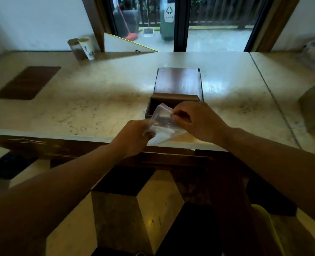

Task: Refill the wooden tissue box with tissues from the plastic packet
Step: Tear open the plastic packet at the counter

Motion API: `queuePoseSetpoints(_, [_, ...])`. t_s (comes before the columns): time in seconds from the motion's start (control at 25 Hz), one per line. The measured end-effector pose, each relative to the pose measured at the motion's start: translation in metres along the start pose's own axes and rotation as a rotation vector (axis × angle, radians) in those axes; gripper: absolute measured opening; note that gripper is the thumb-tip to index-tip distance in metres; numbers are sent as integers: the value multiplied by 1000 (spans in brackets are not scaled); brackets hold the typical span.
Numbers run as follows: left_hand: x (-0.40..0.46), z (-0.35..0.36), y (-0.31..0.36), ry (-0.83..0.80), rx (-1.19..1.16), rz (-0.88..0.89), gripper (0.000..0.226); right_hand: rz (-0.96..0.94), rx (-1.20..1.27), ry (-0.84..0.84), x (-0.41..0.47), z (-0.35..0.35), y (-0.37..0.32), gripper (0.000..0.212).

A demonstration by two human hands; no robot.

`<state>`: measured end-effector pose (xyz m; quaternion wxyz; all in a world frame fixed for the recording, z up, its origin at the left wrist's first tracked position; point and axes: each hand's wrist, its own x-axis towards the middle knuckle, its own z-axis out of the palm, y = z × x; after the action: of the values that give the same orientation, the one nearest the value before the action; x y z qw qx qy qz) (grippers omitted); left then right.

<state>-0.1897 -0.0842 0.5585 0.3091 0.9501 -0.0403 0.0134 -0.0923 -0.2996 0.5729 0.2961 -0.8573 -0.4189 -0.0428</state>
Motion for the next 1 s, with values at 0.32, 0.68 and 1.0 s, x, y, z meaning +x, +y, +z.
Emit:
queuePoseSetpoints(0.32, [-8, -49, 45, 86, -6, -35, 24, -9, 105, 18, 26, -65, -39, 12])
queuePoseSetpoints(0.68, [4, -49, 20, 93, -86, -186, 24, 0, 153, -70, 60, -60, -39, 15])
queuePoseSetpoints(1.0, [69, -66, -60, 71, -169, -122, 26, 124, 170, -57, 139, -3, -18, 14])
